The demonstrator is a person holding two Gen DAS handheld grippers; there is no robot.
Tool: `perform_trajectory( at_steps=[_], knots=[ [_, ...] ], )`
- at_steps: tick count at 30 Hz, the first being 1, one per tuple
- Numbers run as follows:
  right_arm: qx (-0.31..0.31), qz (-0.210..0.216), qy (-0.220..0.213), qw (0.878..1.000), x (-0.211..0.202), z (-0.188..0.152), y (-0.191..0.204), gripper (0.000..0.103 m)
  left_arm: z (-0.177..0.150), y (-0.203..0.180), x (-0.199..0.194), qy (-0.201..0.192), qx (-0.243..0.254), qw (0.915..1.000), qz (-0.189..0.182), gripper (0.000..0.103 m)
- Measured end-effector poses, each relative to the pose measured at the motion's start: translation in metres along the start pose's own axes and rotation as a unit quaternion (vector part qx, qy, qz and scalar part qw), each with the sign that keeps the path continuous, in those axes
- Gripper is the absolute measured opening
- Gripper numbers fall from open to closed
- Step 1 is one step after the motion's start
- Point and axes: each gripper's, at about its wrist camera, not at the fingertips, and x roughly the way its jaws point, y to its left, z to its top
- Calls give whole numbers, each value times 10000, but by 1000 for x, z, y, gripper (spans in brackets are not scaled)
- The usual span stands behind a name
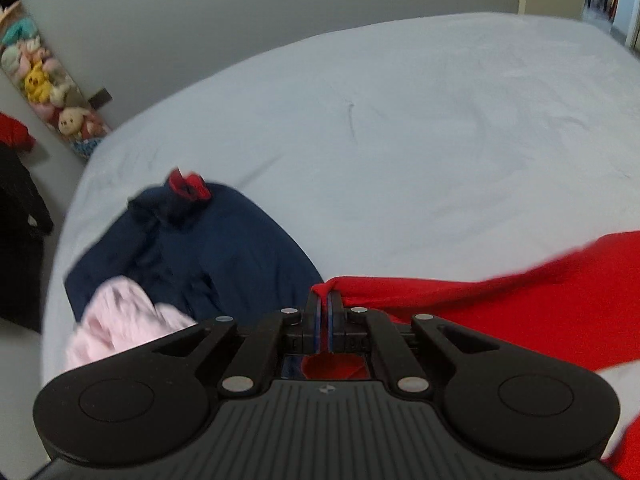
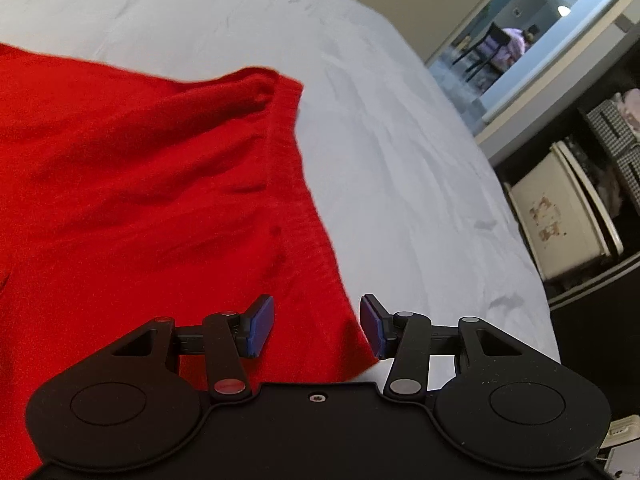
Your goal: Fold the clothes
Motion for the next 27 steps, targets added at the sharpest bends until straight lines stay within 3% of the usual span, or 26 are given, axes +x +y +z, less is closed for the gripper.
perform_trajectory(
  at_steps=[4,11,13,16,17,20,22,25,27],
  knots=[
    [-51,-19,-104,9999,4,6,2,45,19,-7,49,831,95,9963,192,7],
    [-172,55,-184,9997,4,14,10,45,1,17,83,1039,14,9889,1064,12],
    [-173,85,-219,9996,3,17,12,45,-5,25,79,913,-156,9896,1104,12],
    [-174,139,-222,9995,2,19,16,45,-17,38,64,701,-649,9933,647,12],
    [-183,146,-230,9995,1,19,18,45,-22,40,59,672,-867,9935,305,13],
    [-183,197,-271,9993,-2,20,24,45,-28,29,46,479,-1040,9930,-281,22],
    [-185,250,-302,9991,-5,20,26,45,-31,8,41,286,-801,9954,-442,35],
    [-266,286,-336,9987,-11,19,29,45,-33,-27,55,336,109,9992,-165,37],
    [-271,296,-335,9986,-14,17,27,45,-39,-51,59,416,668,9969,61,37]
  ],
)
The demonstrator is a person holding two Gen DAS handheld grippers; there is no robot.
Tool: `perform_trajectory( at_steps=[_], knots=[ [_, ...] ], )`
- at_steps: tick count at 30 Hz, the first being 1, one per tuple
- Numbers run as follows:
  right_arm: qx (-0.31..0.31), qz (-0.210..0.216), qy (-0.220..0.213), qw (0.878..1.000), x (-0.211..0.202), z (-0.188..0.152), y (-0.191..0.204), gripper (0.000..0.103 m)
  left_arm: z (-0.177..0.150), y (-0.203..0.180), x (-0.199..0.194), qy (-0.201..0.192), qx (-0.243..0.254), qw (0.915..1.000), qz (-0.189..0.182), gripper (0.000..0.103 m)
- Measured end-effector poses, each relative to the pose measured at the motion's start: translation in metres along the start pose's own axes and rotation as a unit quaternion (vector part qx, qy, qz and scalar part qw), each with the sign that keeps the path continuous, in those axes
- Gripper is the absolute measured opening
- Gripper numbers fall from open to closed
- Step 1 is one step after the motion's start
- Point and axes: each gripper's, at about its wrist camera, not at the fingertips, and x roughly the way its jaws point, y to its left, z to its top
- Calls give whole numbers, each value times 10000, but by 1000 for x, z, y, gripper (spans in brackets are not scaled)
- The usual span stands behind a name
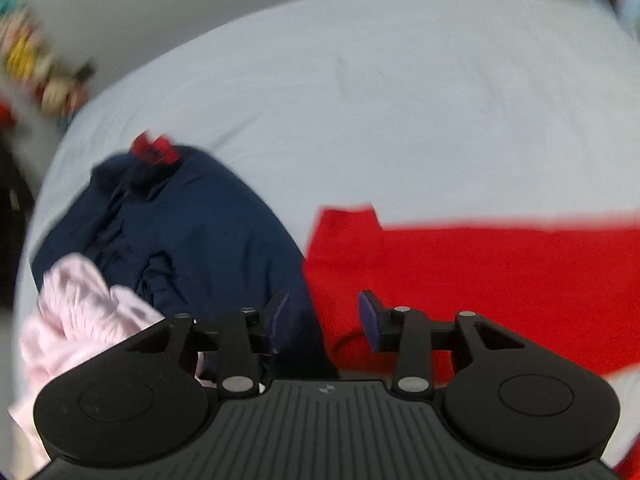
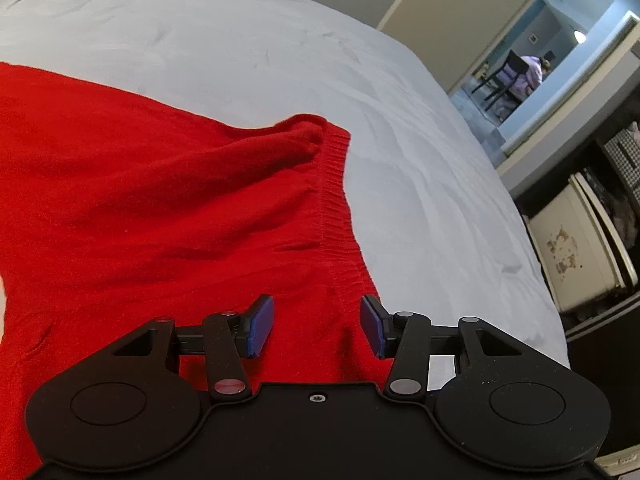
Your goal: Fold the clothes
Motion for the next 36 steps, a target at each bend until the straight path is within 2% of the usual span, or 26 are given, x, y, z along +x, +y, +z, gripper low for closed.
perform_trajectory(
  at_steps=[1,4,6,11,13,17,19,21,22,24,25,28,29,30,31,33,34,36],
  knots=[
    [12,5,7,10000,-1,-1,-1,45,-2,-14,4,52,361,9991,196,37],
    [101,17,57,9999,-1,-4,-6,45,-7,-31,12,72,964,9939,523,37],
    [232,16,107,9997,2,-5,-10,45,-11,-36,17,154,1214,9913,479,37],
    [524,64,230,9983,10,-6,-13,45,-19,-46,34,230,1462,9872,593,33],
    [543,120,239,9982,12,-7,-10,45,-17,-46,38,279,1428,9875,598,23],
    [425,271,187,9986,11,-6,-5,45,-9,-41,42,227,1388,9877,690,9],
    [441,331,211,9983,14,-4,-5,45,-6,-36,38,105,1107,9923,549,4],
    [470,328,218,9981,18,0,-7,45,-3,-31,35,36,769,9962,407,3],
    [510,316,199,9980,22,4,-11,45,-1,-20,34,-14,251,9994,224,3],
    [635,362,182,9972,27,12,-19,45,-1,-9,33,-54,-218,9997,123,3],
    [702,397,171,9966,29,17,-24,45,-2,3,32,-84,-615,9980,71,2],
    [777,507,135,9956,39,35,-39,45,-10,39,31,-101,-1637,9865,-26,2],
    [789,538,96,9954,42,43,-44,45,-17,55,29,-113,-2042,9788,-121,2],
    [813,586,71,9949,47,50,-50,45,-20,62,28,-121,-2227,9746,-198,3],
    [862,637,53,9942,53,58,-55,45,-30,80,27,-88,-2640,9635,-435,4],
    [1006,759,50,9920,65,71,-64,44,-39,93,27,-24,-2950,9538,-564,8],
    [1080,822,50,9907,71,77,-69,44,-49,107,26,38,-3217,9449,-603,12],
    [1220,988,91,9876,86,89,-77,42,-57,115,25,76,-3291,9434,-412,12]
  ],
)
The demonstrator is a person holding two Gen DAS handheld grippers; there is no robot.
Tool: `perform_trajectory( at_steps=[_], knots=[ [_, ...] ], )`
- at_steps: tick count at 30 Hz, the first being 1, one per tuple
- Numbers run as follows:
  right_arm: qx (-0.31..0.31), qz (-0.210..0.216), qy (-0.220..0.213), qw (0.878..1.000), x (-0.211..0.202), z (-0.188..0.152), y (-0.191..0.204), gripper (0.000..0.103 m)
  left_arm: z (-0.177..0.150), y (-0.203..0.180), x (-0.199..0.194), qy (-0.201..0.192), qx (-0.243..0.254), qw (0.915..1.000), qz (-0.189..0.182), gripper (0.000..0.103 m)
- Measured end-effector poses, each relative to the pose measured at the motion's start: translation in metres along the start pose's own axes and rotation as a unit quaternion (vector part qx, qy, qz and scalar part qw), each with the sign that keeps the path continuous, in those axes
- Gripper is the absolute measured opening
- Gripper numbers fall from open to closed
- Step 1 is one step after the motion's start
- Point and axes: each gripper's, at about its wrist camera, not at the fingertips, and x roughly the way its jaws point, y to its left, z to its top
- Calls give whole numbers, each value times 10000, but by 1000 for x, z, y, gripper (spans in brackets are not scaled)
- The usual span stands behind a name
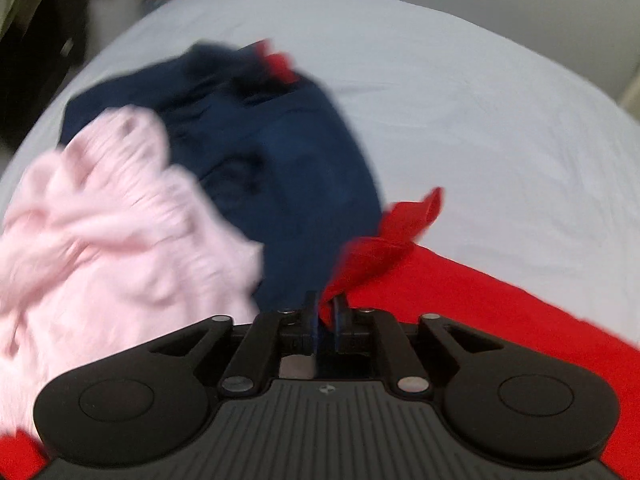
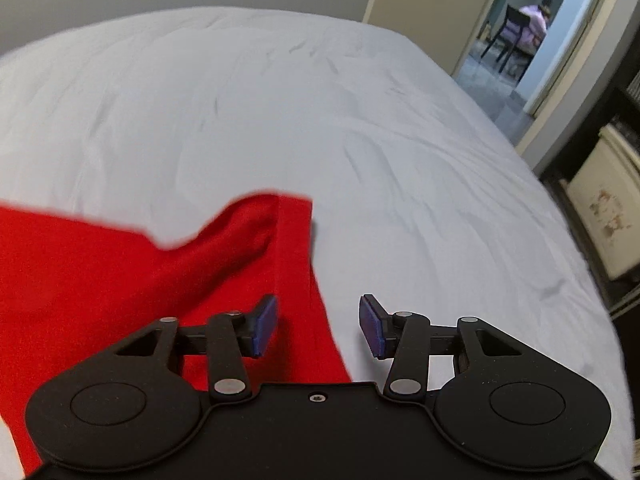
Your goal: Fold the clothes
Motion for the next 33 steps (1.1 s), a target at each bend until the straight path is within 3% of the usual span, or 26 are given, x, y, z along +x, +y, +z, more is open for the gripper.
perform_trajectory(
  at_steps=[5,10,12,16,18,21,24,27,28,30,32,33],
  knots=[
    [262,185,119,9994,27,21,-11,41,1,28,-11,-240,-42,9991,337,12],
    [617,434,90,9971,41,31,-20,41,10,13,-17,-522,231,9983,105,12],
    [774,526,137,9955,45,32,-21,41,15,-5,-16,-644,362,9972,-150,13],
    [1065,804,372,9904,53,32,-23,17,21,-48,1,-634,647,9941,-598,13],
    [1132,932,348,9886,52,31,-22,15,22,-69,13,-544,802,9926,-729,13],
    [1098,844,311,9899,49,31,-24,0,18,-92,36,-331,820,9924,-858,13],
    [1072,375,127,9934,37,31,-29,0,15,-102,57,-194,758,9946,-682,13],
    [1011,125,26,9948,30,30,-31,0,10,-98,78,-9,634,9976,-271,13],
    [1055,181,-2,9943,27,28,-35,0,8,-95,83,-31,560,9980,-285,13],
    [1247,711,167,9895,31,27,-41,2,5,-91,85,-91,466,9983,-334,12],
    [1328,1058,262,9851,35,26,-44,13,6,-91,86,-104,513,9983,-236,12],
    [1245,1072,220,9862,36,26,-42,34,6,-91,86,-101,542,9984,-149,11]
  ],
)
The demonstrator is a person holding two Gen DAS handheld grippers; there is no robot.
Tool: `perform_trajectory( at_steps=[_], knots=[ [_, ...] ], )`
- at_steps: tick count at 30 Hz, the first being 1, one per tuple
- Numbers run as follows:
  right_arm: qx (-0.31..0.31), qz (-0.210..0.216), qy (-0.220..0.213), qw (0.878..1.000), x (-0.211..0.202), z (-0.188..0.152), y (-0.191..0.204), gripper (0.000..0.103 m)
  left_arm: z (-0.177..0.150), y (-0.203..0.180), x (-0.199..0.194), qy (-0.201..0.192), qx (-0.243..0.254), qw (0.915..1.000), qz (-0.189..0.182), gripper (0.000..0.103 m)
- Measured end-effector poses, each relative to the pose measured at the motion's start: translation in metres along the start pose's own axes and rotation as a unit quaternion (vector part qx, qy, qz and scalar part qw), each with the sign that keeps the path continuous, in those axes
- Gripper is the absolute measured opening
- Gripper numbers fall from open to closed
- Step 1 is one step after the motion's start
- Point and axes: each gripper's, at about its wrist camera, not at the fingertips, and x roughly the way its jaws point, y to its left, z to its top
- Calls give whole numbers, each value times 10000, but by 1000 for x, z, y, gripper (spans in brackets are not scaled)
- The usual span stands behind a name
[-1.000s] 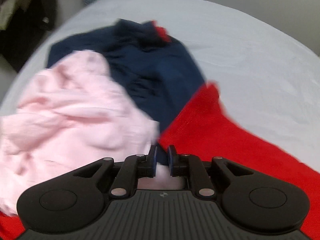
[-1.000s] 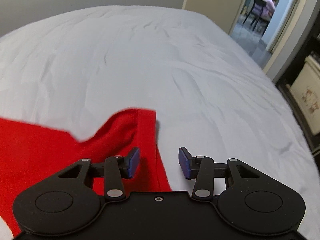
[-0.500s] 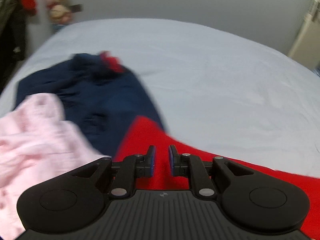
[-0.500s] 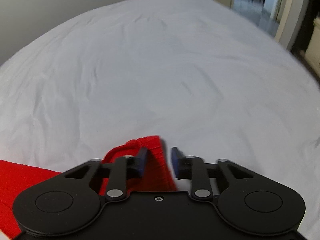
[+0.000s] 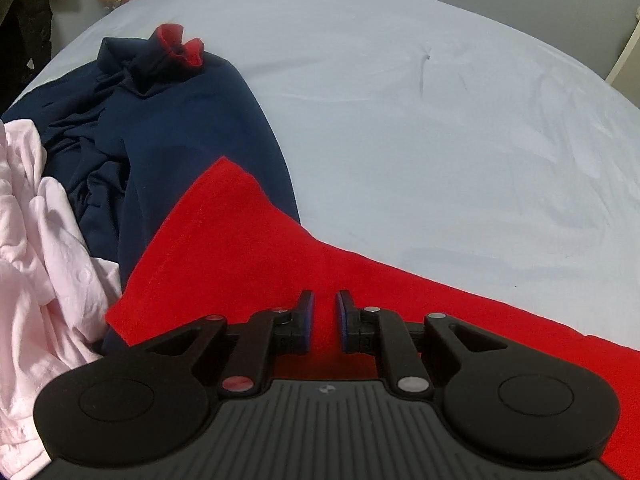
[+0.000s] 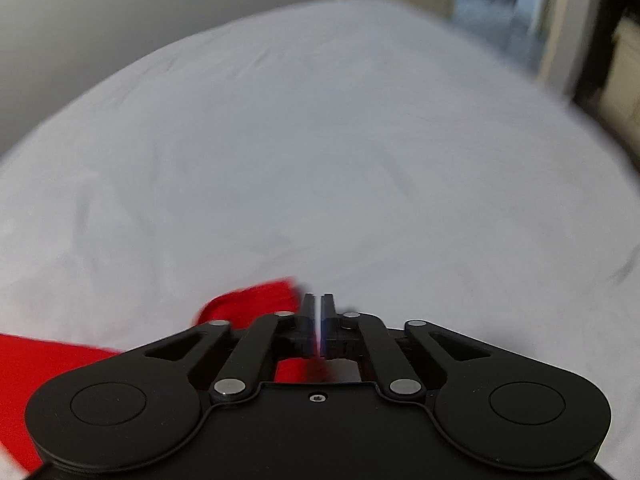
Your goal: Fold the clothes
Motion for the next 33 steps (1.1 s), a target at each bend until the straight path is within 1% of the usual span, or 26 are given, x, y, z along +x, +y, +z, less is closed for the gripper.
perform_trajectory(
  at_steps=[1,2,3,5,8,10,13,14,15,16,17,19,20,23,24,26,29,31,32,33],
  knots=[
    [-70,21,-35,10000,1,0,0,56,0,1,1,24,29,10000,82,9],
    [-136,46,-70,9999,2,1,0,59,1,3,1,59,44,9999,126,8],
    [-156,124,-96,9998,3,2,-4,59,1,4,0,72,40,9999,142,6],
    [-133,273,-86,9995,9,4,-10,59,0,8,1,64,6,9999,116,6],
    [-94,526,149,9985,20,5,-24,55,-1,8,1,20,42,9999,155,6],
    [-180,614,326,9974,29,3,-27,53,0,5,1,-15,133,9996,240,6],
    [-174,843,326,9958,36,-2,-33,52,1,3,3,-18,184,9993,313,6],
    [-210,970,345,9945,33,-4,-29,49,1,3,3,-11,172,9993,317,6],
    [-332,1099,385,9926,35,-5,-26,34,2,4,3,-3,160,9994,321,6],
    [-483,1071,379,9923,33,-6,-22,25,2,3,3,3,164,9993,329,6],
    [-623,1043,372,9919,32,-7,-18,24,3,3,3,4,183,9992,346,6],
    [-556,991,325,9930,26,-6,-21,20,3,3,2,-2,194,9992,362,6],
    [-583,900,259,9939,22,-6,-23,20,3,2,2,-9,210,9991,373,6],
    [-690,432,-69,9967,3,-8,-28,19,2,4,1,-26,149,9992,366,6],
    [-661,106,-199,9976,-1,-6,-33,18,2,4,1,-32,104,9993,370,4],
    [-544,-310,-206,9978,-4,-11,-43,18,1,5,1,-77,-6,9989,458,2],
    [-572,-527,-112,9969,-1,-18,-43,18,0,4,3,-132,-87,9984,535,2],
    [-452,-577,-171,9972,5,-19,-39,19,1,3,3,-132,-80,9983,555,2],
    [-390,-602,-199,9972,7,-20,-37,20,1,3,2,-129,-79,9983,563,2],
    [-297,-630,-226,9973,7,-18,-35,29,2,3,2,-123,-95,9983,557,2]
  ],
)
